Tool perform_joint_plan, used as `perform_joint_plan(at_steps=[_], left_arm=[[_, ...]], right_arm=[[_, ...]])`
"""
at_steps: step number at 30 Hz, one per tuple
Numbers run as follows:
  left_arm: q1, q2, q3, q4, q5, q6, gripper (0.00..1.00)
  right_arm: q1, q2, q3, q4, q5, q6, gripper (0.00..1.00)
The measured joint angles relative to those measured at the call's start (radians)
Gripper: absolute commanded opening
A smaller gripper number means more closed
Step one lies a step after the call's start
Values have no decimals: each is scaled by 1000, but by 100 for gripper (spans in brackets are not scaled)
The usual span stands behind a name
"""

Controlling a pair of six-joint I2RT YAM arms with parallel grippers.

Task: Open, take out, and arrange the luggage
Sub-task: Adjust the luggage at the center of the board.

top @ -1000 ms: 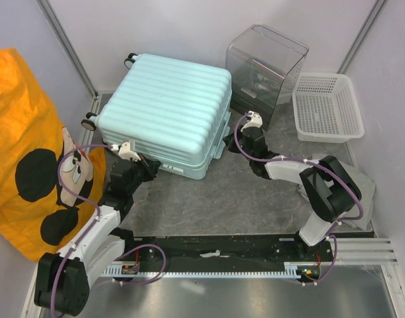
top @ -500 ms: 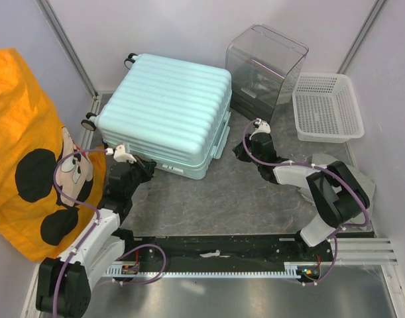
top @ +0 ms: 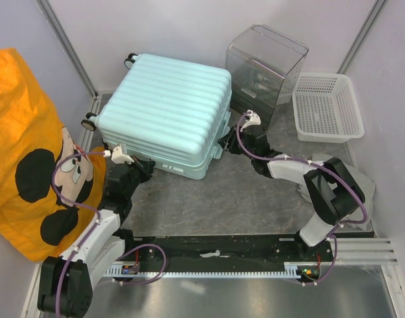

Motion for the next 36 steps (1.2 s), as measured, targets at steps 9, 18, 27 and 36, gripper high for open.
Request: perform_joint_plan(at_steps=[9, 18, 27, 36], left_arm=[[2, -20, -14, 9, 1, -6, 2], [2, -21, -24, 28, 2, -6, 1], [2, -26, -30, 34, 3, -6, 2], [6, -25, -39, 52, 6, -9, 2]], right_arm=[[14, 63, 98, -68, 51, 10, 49], [52, 121, 185, -198, 192, 11, 55], [121, 206, 353, -407, 455, 33, 56], [126, 256, 382, -387, 487, 138, 29]])
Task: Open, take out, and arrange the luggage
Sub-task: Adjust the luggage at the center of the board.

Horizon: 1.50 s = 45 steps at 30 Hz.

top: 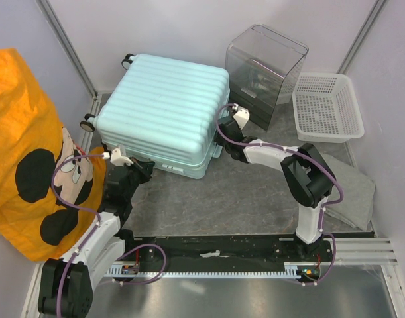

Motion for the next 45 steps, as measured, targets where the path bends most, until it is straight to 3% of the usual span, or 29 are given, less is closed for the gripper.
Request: perform_joint_plan(at_steps=[1, 2, 3, 4, 13, 23, 45], left_arm=[[0, 0, 0, 0, 0, 0, 2], [0, 0, 0, 0, 0, 0, 1], [0, -1, 0, 0, 0, 0, 2], [0, -1, 0, 0, -1, 0, 1], [1, -5, -2, -5, -6, -2, 2], [17, -47, -10, -49, -60, -8, 2], [34, -161, -54, -95, -233, -48, 2]], right_arm=[[1, 3, 0, 15, -7, 9, 24], [3, 4, 0, 27, -9, 14, 10], [5, 5, -3, 33, -5, 21, 2], [5, 4, -8, 37, -5, 25, 0], [-5, -46, -135, 184, -9, 45, 0], [-41, -181, -306, 208, -28, 38, 0], [-144, -282, -409, 214, -120, -37, 0]])
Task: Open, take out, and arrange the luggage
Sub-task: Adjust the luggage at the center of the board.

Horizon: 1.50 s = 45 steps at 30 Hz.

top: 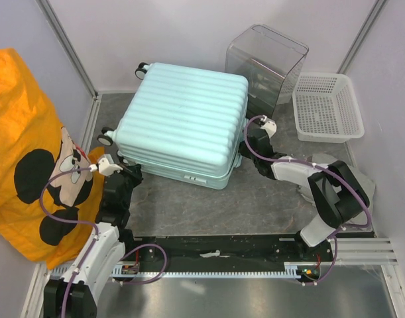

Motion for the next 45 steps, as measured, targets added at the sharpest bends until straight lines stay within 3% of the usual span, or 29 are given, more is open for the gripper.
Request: perform_joint_plan(at_steps=[12, 32, 34, 35, 38, 41, 45], left_arm=[[10, -91, -22, -67, -76, -5, 2], [103, 45, -25, 86, -8, 15, 2], [107, 54, -25, 98, 3, 23, 14], [109, 53, -25, 97, 6, 25, 33], [127, 19, -16, 36, -14, 28, 63], [157, -48, 7, -71, -58, 18, 71], [165, -154, 100, -200, -49, 3, 72]], right_arm=[[-69, -82, -66, -29, -66, -60, 0], [-124, -100, -97, -3, -188, -73, 0], [-126, -103, -105, 6, -194, -71, 0], [-127, -105, -107, 10, -196, -71, 0], [-132, -109, -110, 12, -202, -72, 0], [-149, -118, -114, 5, -204, -84, 0], [-172, -129, -119, -3, -209, -119, 0]])
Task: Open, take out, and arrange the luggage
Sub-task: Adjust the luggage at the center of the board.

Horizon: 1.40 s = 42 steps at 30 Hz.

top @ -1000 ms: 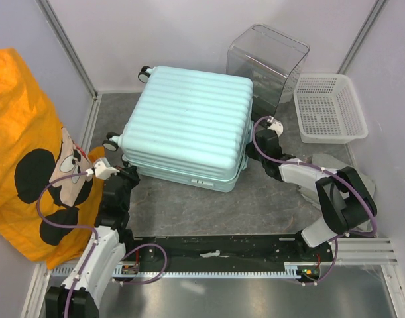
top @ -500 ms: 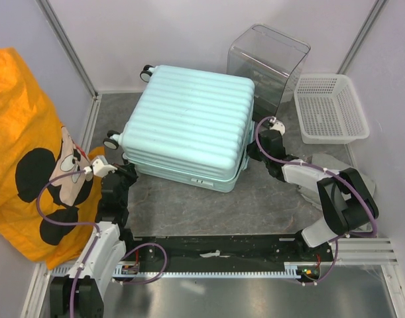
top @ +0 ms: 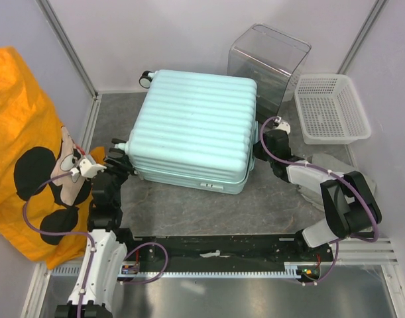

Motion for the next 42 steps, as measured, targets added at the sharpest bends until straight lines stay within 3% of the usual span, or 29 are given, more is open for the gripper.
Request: perform_joint_plan(at_steps=[8, 13, 21, 34, 42], left_arm=[[3, -121, 167, -209, 83, 3, 72], [3, -117, 284, -256, 241, 44, 72], [2, 99, 419, -241, 490, 190, 72], [3, 411, 618, -229, 502, 381, 74], [3, 448, 598, -227, 517, 406, 75]], right_arm=[[-6, 0, -6, 16, -22, -11, 0], [-14, 0, -22, 47, -45, -11, 0], [2, 0, -39, 83, -41, -17, 0], [88, -3, -31, 84, 122, -63, 0], [121, 34, 18, 61, 161, -97, 0]])
